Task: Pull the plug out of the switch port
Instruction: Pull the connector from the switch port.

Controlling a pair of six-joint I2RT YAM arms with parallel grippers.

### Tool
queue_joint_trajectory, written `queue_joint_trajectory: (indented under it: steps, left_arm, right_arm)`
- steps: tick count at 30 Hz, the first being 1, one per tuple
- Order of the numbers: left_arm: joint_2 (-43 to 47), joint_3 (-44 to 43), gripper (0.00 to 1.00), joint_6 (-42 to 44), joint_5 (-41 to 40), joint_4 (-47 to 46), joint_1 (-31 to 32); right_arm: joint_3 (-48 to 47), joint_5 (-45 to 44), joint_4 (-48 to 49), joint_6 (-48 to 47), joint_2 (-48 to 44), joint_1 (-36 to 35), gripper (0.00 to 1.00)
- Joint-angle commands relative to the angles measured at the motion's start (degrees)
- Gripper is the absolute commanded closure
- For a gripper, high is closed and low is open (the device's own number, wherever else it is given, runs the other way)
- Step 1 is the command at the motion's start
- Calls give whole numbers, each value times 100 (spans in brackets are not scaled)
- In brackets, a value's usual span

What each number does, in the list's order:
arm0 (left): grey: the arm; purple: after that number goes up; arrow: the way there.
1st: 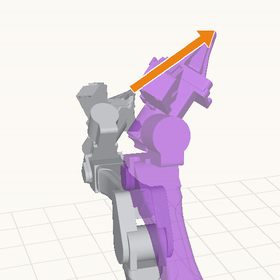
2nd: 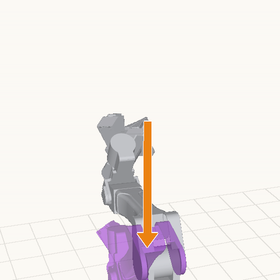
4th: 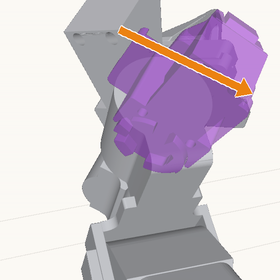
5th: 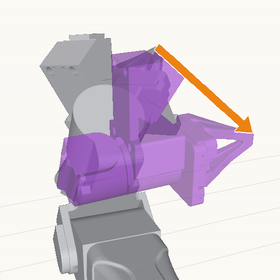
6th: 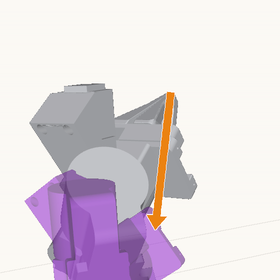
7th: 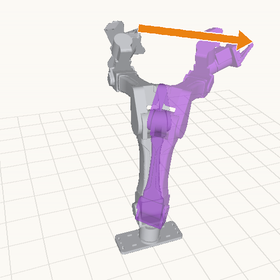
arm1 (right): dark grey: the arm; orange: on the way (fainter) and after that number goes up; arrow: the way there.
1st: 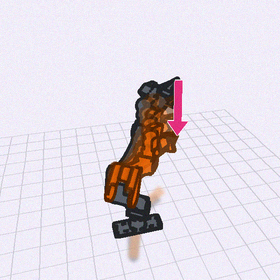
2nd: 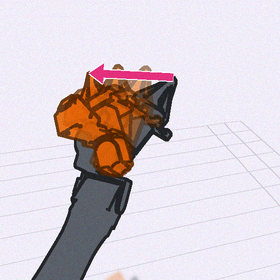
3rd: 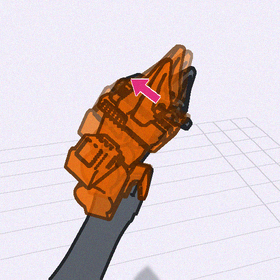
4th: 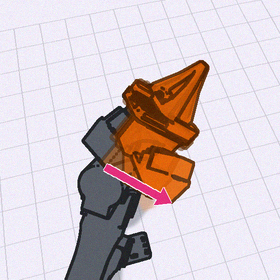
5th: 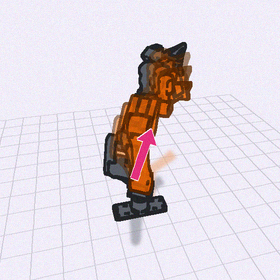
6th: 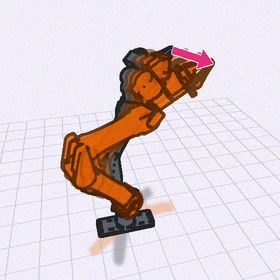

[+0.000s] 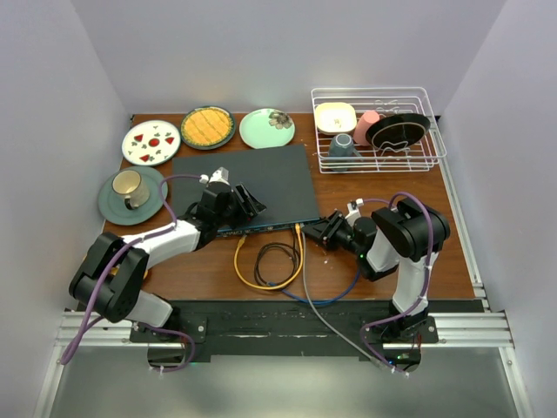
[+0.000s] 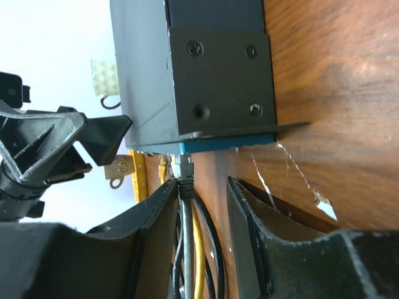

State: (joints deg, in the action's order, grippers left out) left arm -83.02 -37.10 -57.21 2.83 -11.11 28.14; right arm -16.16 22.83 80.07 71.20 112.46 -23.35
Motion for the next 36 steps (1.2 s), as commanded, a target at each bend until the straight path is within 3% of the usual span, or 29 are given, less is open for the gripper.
queue_joint_trajectory:
  steps: [1, 8, 36]
  left_arm:
    - [49, 10, 33, 131, 42, 30, -37]
    - [49, 36, 33, 131, 60, 4, -28]
    - [-21, 133, 34, 96, 121, -101, -28]
  right_arm:
    - [-106, -358, 2021, -53, 12, 6, 58]
    - [-255, -376, 2021, 26, 47, 6, 55]
    - [-555, -613, 2030, 456, 180, 15, 61]
